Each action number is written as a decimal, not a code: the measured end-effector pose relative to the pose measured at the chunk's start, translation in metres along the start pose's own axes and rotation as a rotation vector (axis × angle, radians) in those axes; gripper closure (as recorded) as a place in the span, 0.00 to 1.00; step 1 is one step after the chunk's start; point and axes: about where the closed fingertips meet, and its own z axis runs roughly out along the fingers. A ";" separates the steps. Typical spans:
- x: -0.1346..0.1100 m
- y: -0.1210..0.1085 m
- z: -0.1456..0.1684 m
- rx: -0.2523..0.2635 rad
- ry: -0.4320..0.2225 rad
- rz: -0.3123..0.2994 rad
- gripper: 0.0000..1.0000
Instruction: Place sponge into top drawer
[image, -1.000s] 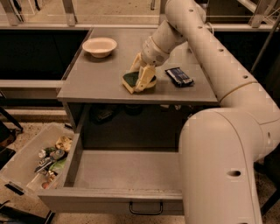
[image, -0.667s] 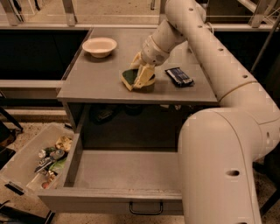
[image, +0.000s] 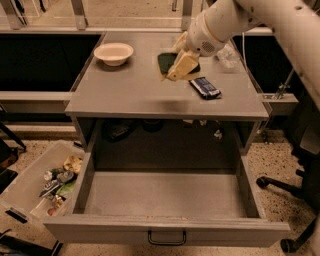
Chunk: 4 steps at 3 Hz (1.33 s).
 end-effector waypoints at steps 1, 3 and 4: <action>-0.060 0.028 -0.077 0.174 -0.058 0.096 1.00; -0.091 0.047 -0.105 0.252 -0.073 0.127 1.00; -0.087 0.080 -0.142 0.227 -0.060 0.115 1.00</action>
Offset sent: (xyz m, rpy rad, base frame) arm -0.0437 0.0017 0.0585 0.0779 -0.0727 -0.1134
